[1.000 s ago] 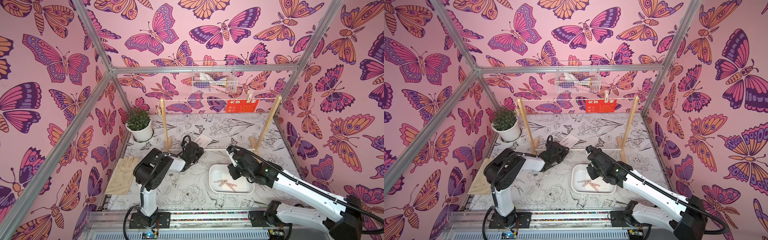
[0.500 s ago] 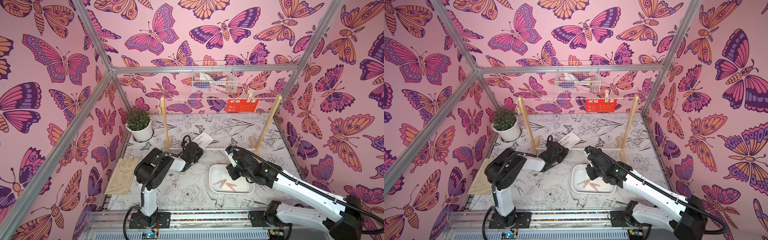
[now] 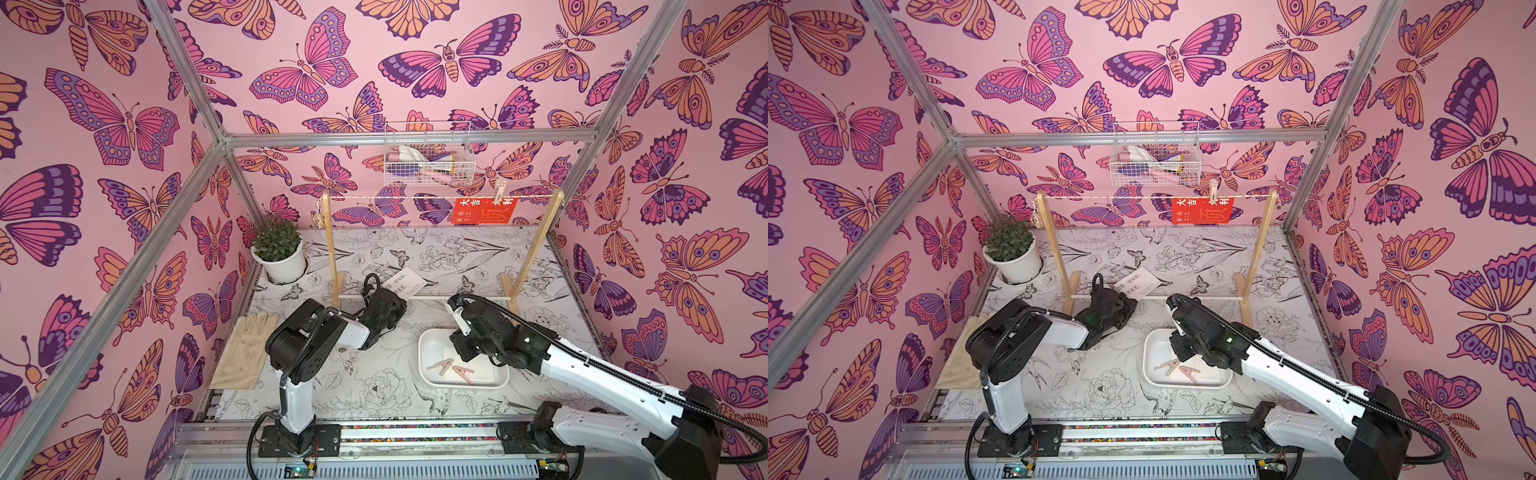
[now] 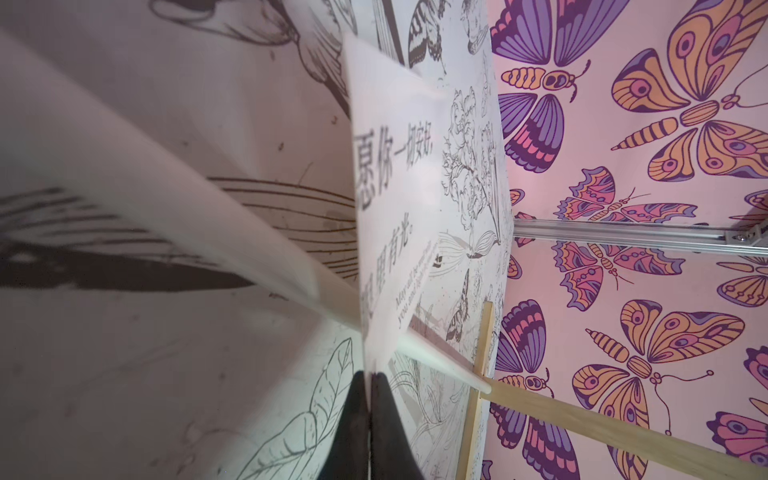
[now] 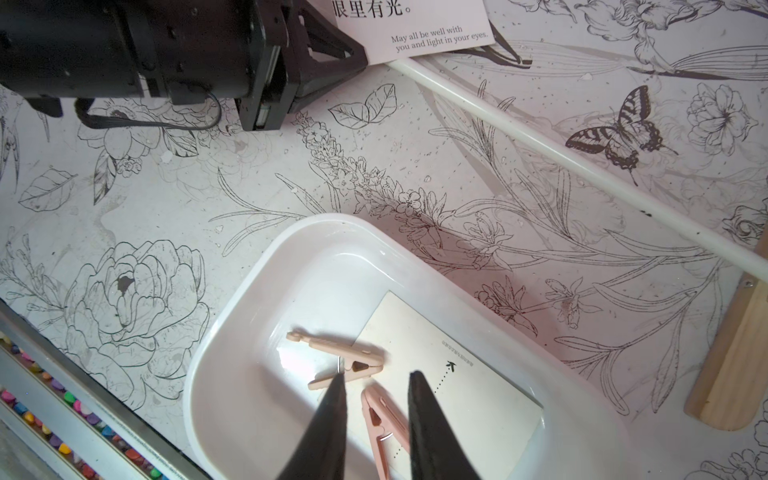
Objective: Remove the postcards from the strings
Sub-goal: Pick up the postcard from the center of the board.
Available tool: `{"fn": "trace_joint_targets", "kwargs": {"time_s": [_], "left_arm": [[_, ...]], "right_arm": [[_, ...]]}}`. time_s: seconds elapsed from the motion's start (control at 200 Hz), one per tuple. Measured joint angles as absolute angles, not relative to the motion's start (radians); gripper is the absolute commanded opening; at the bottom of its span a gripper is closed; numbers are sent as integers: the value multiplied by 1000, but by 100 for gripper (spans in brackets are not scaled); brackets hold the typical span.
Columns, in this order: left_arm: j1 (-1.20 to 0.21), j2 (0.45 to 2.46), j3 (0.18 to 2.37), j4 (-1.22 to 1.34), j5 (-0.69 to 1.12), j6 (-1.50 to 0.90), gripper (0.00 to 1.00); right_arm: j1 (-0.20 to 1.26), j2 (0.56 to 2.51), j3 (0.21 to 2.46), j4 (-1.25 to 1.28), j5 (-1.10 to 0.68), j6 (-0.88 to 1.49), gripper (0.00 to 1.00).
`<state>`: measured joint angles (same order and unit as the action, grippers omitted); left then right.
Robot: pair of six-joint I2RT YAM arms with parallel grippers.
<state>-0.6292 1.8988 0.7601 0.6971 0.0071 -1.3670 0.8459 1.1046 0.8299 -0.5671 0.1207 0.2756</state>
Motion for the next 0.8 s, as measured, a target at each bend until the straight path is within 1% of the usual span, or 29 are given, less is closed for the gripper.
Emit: {"fn": "trace_joint_targets", "kwargs": {"time_s": [0.16,0.32,0.356,0.426,0.496,0.581,0.661,0.706,0.801], "left_arm": [[-635,1871,725,710,12,-1369,0],[-649,1731,624,703,33,-1337,0],[-650,1684,591,695,38,-1326,0],[-654,1576,527,653,60,-1306,0],[-655,1454,472,566,92,-1279,0],[-658,1285,426,412,135,-1240,0],[-662,1113,397,252,164,-1210,0],[-664,1029,390,163,170,-1198,0],[-666,840,371,-36,156,-1175,0]], "right_arm": [[846,1107,830,-564,117,268,29],[846,1104,834,-570,131,269,29],[846,1099,837,-572,140,269,31],[846,1080,841,-577,163,280,38],[846,1058,850,-588,192,292,40],[846,1033,863,-599,228,319,47],[846,1019,876,-622,266,353,51],[846,1016,884,-643,285,374,55],[846,1011,900,-711,326,448,57]]}}
